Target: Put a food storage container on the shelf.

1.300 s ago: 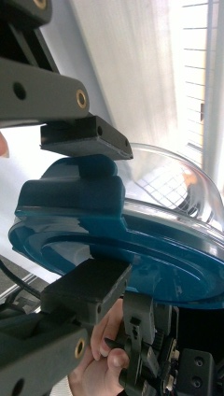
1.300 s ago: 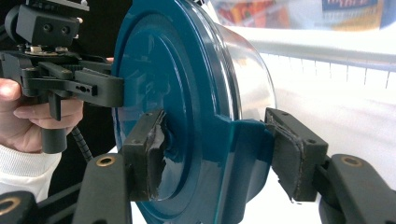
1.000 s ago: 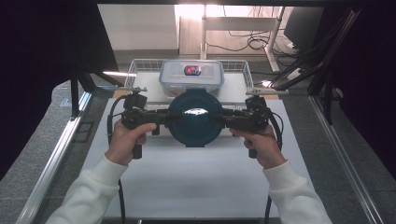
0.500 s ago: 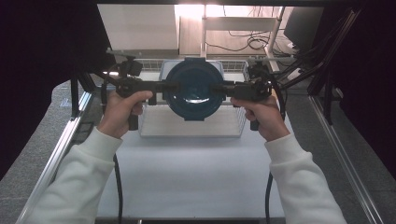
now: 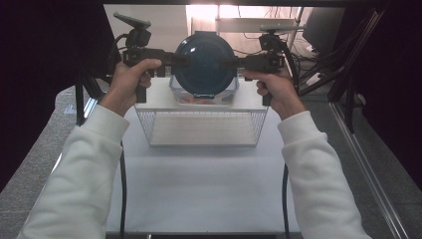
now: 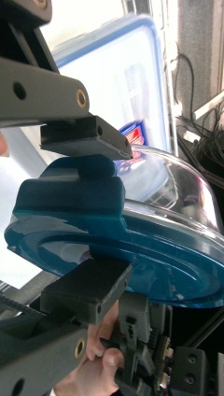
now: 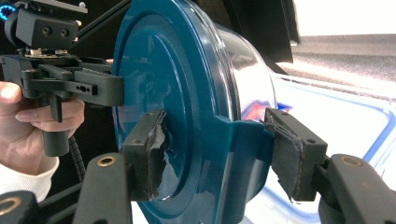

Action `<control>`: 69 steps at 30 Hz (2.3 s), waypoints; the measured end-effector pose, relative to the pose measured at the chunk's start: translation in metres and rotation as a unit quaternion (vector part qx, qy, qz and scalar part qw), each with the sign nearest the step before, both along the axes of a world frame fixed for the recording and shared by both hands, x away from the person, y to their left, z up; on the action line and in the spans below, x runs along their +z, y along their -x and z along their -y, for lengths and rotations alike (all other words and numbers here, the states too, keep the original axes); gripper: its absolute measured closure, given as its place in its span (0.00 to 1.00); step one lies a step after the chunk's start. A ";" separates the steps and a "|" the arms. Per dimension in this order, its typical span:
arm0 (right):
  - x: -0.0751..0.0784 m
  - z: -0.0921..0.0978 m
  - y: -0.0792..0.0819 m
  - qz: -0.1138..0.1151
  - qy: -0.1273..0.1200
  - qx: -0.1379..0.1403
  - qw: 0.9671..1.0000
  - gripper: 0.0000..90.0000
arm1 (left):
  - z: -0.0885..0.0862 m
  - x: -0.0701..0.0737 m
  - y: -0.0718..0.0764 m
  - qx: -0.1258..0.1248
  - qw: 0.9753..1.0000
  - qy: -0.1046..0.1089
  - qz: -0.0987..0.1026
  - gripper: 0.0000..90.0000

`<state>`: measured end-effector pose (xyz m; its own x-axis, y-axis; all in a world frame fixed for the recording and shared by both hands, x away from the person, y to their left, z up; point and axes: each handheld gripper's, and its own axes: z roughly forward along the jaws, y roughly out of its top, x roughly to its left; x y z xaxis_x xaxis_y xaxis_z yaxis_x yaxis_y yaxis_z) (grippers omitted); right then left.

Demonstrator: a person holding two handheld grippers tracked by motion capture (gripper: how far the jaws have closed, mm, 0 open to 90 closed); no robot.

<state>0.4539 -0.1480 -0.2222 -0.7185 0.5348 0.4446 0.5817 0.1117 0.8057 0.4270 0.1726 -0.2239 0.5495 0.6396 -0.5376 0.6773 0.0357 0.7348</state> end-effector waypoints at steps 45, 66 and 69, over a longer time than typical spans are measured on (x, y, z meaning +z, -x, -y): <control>-0.030 0.031 0.015 0.045 -0.012 -0.058 0.997 0.20 | -0.019 -0.047 0.036 0.049 0.995 -0.010 0.082 0.13; -0.175 0.086 0.148 0.077 0.072 -0.053 0.993 0.25 | 0.004 -0.193 0.161 0.020 0.990 -0.119 0.080 0.21; -0.189 0.087 0.153 0.065 0.085 -0.052 0.993 0.25 | 0.004 -0.199 0.164 0.028 0.988 -0.133 0.078 0.21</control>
<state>0.3010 -0.2349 -0.4113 -0.7009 0.6686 0.2485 0.4896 0.1977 0.8492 0.2628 0.1684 -0.4231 0.5725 0.7783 -0.2578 0.5579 -0.1393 0.8182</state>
